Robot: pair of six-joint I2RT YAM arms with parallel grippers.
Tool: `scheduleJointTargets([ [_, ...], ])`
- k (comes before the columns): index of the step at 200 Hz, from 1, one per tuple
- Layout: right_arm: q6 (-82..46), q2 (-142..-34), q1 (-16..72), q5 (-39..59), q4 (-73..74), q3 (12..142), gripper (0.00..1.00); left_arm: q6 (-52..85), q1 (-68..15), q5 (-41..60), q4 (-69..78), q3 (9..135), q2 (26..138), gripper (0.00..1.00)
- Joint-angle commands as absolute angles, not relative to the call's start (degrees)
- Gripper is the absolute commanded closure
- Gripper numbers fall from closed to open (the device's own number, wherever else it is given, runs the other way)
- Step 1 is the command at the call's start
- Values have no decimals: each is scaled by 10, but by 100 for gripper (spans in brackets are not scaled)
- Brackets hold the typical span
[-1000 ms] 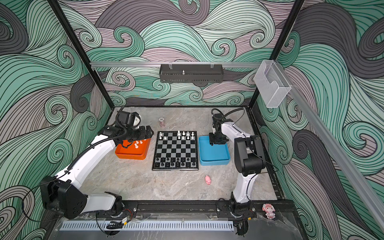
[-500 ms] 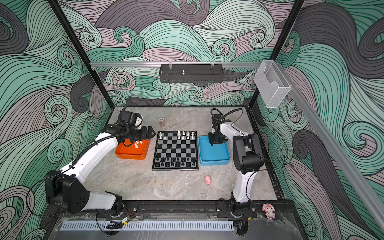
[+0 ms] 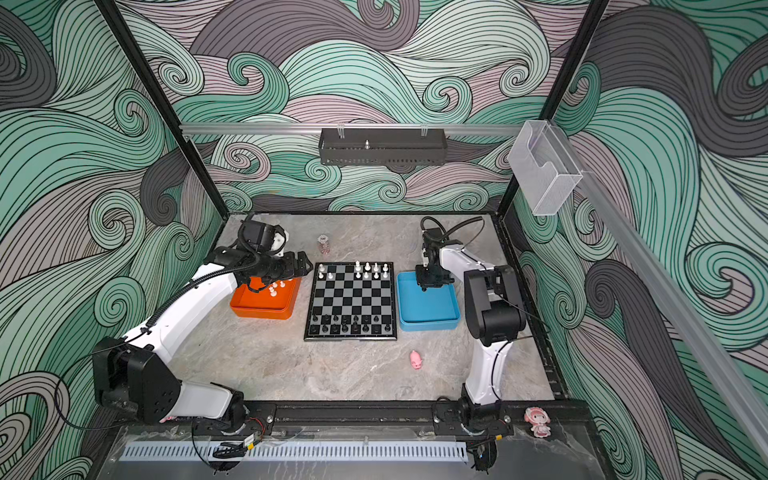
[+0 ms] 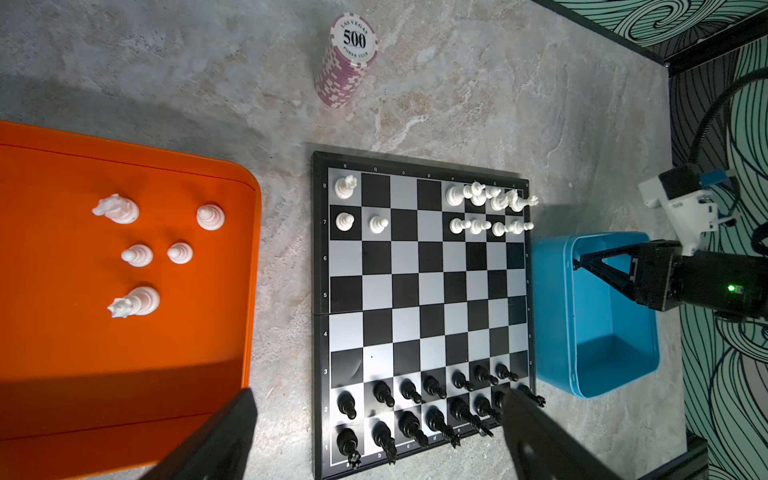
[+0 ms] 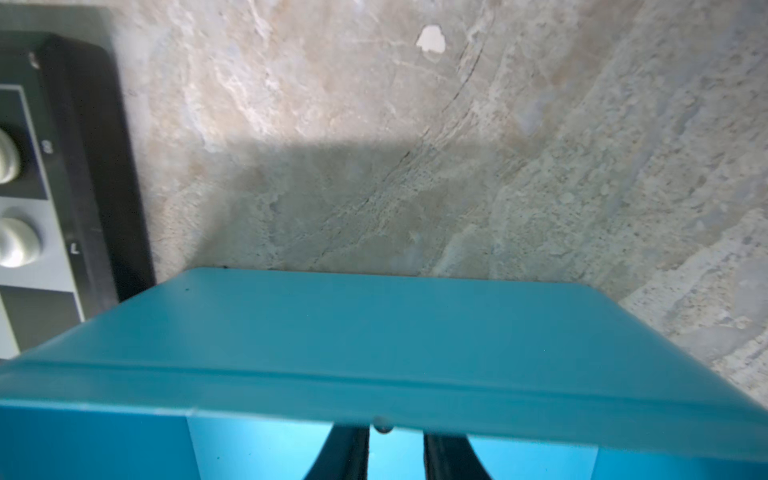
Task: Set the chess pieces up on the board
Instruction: 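Lower the right gripper into the blue tray and grasp the black pawn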
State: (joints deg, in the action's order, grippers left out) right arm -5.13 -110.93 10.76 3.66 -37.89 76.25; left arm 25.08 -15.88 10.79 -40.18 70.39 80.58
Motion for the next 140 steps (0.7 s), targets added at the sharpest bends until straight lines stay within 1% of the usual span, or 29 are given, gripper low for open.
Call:
scheduleJointTargets([
  [1,-50,-1116,110,44,-377,759,76,254,-154,113,-402,726,811,6],
  [89,-49,-1122,111,48,-377,759,84,254,-155,117,-400,728,811,6],
  [122,-48,-1124,111,51,-377,758,83,254,-155,119,-401,728,811,6],
  [140,-49,-1125,111,49,-378,758,81,255,-154,119,-403,729,811,6],
])
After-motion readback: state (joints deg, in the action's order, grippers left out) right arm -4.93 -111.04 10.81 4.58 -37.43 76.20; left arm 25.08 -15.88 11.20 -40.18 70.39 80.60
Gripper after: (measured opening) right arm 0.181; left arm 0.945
